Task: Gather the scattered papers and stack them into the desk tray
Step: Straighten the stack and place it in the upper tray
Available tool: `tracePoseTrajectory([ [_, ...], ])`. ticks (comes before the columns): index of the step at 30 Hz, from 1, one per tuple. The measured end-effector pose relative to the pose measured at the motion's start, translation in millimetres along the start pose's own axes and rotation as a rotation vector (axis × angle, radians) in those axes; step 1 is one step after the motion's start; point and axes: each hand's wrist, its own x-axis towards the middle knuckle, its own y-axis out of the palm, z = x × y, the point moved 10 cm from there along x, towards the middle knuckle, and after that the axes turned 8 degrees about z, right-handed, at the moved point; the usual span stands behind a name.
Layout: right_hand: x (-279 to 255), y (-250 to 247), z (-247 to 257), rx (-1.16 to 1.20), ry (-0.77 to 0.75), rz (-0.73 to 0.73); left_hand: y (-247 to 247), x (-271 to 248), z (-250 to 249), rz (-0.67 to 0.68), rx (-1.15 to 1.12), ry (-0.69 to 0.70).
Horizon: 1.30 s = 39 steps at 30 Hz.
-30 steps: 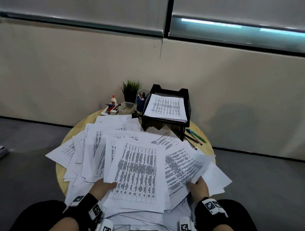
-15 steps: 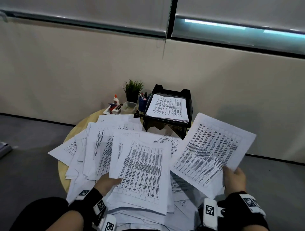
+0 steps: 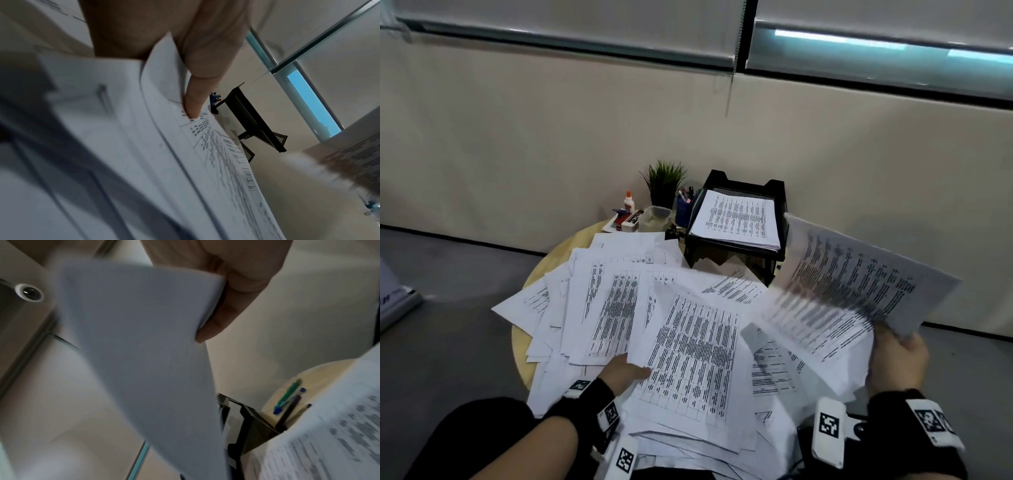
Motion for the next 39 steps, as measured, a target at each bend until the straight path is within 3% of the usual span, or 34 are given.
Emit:
tracePoseTrajectory([
  [6,-3,34,0,-0.042,0.066,0.219,-5,15,5,0.008,-0.017,0.018],
  [13,-40,62,-88,-0.341,0.275,0.468,-12,2,-19,-0.091,0.155,-0.016],
  [18,-54,76,-126,-0.526,0.355,0.559,-11,6,-20,-0.109,0.318,-0.043],
  [26,-62,102,-139,-0.907,0.474,0.728,-14,15,-16,-0.141,0.242,-0.113],
  [31,-70,122,-145,-1.26,0.355,0.839,-12,22,-16,-0.159,0.096,-0.062],
  [34,-77,130,-153,-1.29,0.316,0.86,-2,23,-17,-0.098,0.096,-0.024],
  [39,-92,137,-159,-1.214,0.27,0.904,16,23,-13,0.019,0.145,-0.08],
])
